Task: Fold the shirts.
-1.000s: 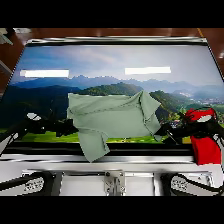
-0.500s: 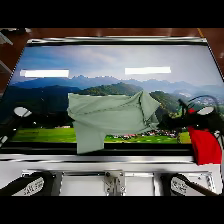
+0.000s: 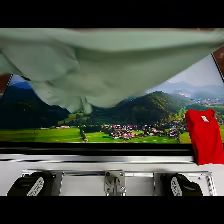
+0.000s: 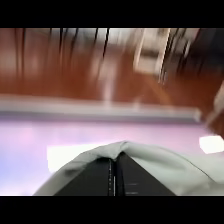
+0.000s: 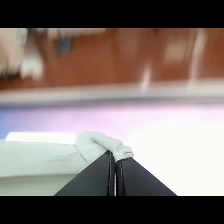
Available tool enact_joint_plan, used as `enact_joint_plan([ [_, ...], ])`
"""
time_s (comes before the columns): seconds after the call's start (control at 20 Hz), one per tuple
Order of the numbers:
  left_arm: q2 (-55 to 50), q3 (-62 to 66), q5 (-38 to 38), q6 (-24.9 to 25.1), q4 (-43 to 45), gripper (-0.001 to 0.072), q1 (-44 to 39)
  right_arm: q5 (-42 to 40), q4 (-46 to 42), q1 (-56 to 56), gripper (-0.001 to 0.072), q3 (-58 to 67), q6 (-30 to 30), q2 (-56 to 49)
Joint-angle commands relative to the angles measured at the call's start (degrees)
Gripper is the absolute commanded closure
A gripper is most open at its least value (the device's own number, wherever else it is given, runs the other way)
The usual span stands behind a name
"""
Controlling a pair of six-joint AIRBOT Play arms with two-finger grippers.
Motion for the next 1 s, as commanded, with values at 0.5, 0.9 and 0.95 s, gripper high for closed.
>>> enact_joint_plan([
  [0.5, 7.39, 14.86, -26.10, -8.66, 15.58, 0.0676, 0.26, 21.64, -27.98, 0.02, 0.0655, 9.94, 15.17, 14.21],
  [0.9, 5.79, -9.92, -32.72, -9.16, 17.97, 0.0675, 0.26, 48.30, -29.57, 0.02, 0.0655, 2.05, 15.04, -5.57],
  [0.95, 4.37, -14.95, -31.30, -9.68, 18.21, 0.0675, 0.26, 46.31, -29.55, 0.02, 0.0655, -1.22, 15.02, -8.72],
])
